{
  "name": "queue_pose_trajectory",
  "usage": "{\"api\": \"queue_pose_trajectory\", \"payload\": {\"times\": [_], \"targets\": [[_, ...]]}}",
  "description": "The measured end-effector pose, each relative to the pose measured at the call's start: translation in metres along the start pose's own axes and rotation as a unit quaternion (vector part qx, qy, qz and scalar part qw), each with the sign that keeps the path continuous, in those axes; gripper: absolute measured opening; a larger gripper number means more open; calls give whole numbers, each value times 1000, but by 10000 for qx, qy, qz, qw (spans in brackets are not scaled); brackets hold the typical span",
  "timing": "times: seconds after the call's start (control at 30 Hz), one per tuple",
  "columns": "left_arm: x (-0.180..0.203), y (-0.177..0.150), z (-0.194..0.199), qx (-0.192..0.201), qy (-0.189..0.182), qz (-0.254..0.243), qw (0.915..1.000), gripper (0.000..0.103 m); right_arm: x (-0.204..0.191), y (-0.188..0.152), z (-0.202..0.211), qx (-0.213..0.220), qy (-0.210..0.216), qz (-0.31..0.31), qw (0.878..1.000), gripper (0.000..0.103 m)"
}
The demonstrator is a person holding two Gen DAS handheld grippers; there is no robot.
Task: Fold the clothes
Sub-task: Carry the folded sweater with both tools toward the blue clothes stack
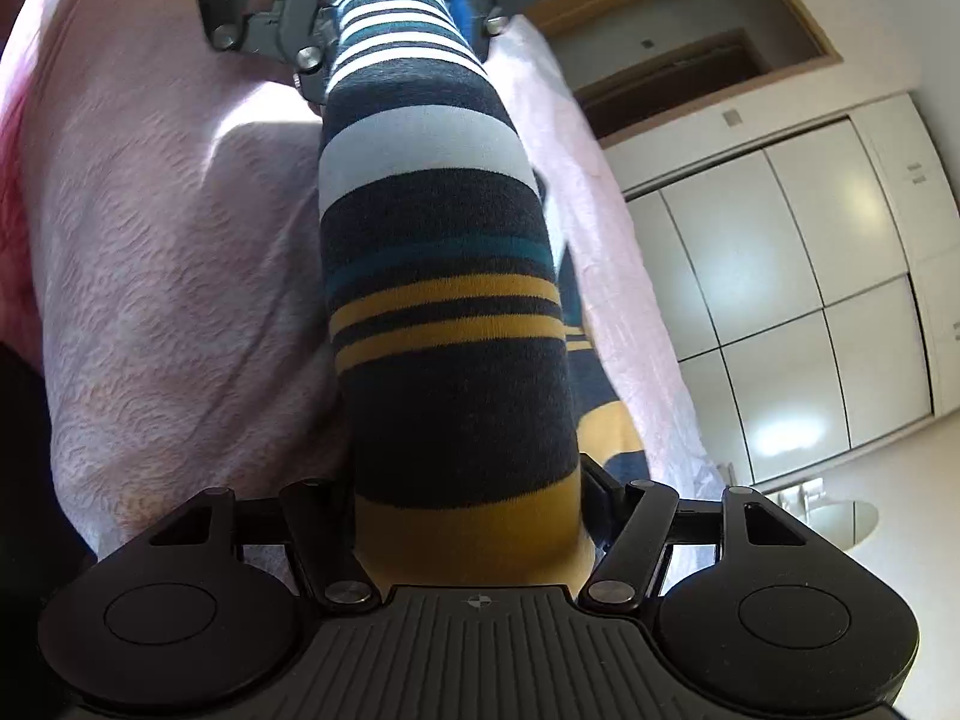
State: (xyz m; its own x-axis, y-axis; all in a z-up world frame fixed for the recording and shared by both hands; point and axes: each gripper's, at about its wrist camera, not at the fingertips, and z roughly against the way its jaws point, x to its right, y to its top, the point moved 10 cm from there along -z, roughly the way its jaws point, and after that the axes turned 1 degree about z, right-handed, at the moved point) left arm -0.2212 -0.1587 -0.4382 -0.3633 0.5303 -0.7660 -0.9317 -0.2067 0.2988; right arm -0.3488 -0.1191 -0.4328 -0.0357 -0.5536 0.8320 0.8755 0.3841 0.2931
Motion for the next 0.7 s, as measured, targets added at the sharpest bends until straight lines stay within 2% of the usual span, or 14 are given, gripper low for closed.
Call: {"api": "queue_pose_trajectory", "payload": {"times": [0.1, 0.23, 0.37, 0.43, 0.7], "targets": [[11, -7, -12, -217, 407, -505, 9977, 54, -7, -2, -8, -132, 88, 136, 9998, 66], [9, -10, -22, -297, 474, -505, 9972, 53, -7, -3, -14, -185, -10, 177, 9997, 70], [16, -10, -28, -330, 564, -722, 9952, 41, -4, -5, -16, -95, -102, 110, 9998, 71], [19, -10, -31, -338, 596, -802, 9944, 39, -1, -7, -16, 9, -123, 45, 9999, 71], [17, -12, -32, -295, 503, -687, 9959, 27, 9, -9, -27, -70, -268, 154, 9995, 71]]}}
